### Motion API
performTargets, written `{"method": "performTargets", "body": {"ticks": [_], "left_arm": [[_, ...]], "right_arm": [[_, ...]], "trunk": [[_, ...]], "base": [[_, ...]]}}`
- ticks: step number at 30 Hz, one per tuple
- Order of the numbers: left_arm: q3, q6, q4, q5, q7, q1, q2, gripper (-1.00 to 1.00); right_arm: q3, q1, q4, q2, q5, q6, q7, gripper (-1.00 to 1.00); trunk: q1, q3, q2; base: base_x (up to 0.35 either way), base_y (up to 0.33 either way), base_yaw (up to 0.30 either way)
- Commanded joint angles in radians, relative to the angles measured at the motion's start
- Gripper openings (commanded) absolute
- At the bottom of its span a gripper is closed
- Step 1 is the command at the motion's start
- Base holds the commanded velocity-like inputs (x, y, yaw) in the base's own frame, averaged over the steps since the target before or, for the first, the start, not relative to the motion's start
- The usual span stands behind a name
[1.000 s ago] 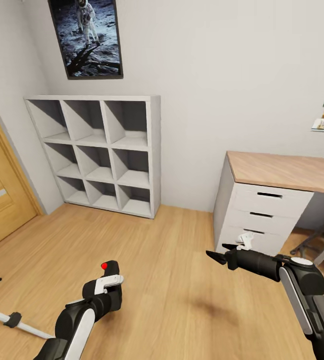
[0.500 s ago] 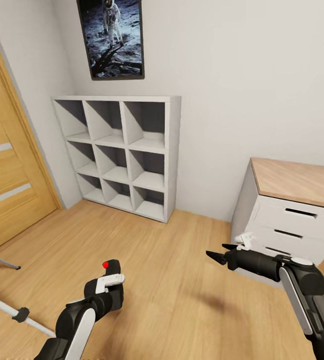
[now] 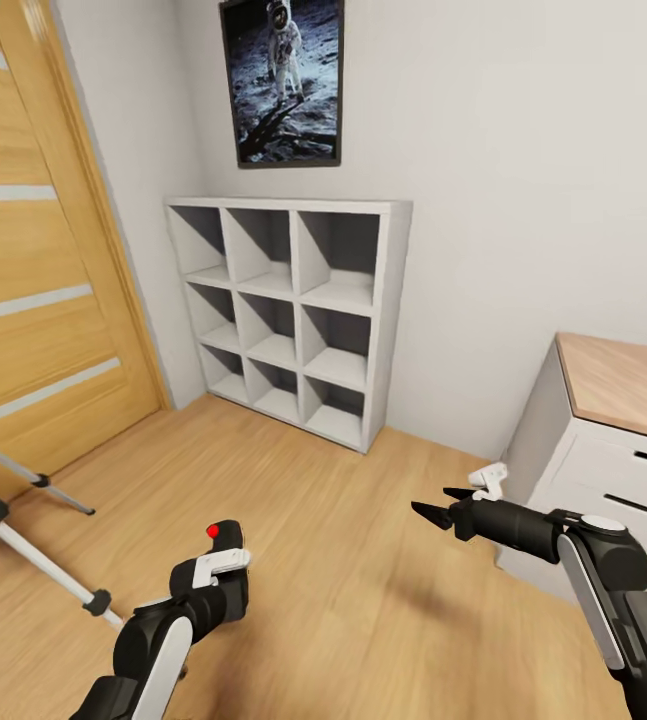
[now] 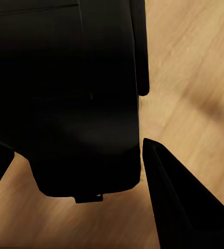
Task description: Attach the digital camera to the camera tripod in the bedroom.
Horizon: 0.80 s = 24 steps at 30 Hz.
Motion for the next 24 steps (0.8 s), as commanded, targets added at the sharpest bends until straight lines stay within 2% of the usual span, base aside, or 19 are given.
{"method": "performTargets", "body": {"ticks": [1,13,24], "left_arm": [[-0.001,0.004,0.0,0.008,0.007,-0.001,0.0,-1.0],[-0.001,0.004,0.0,0.008,0.009,-0.001,0.0,-1.0],[-0.001,0.004,0.0,0.007,0.01,-0.001,0.0,-1.0]], "right_arm": [[-0.001,0.0,-0.001,0.0,-0.007,0.007,-0.001,1.0],[-0.001,0.001,-0.001,-0.001,-0.007,0.006,0.001,1.0],[-0.001,0.004,-0.001,-0.001,-0.007,0.005,0.002,1.0]], "trunk": [[-0.004,0.002,0.007],[-0.05,0.04,0.091],[-0.092,0.079,0.168]], "base": [[0.001,-0.001,0.269],[0.0,0.0,0.259],[0.0,0.0,0.061]]}}
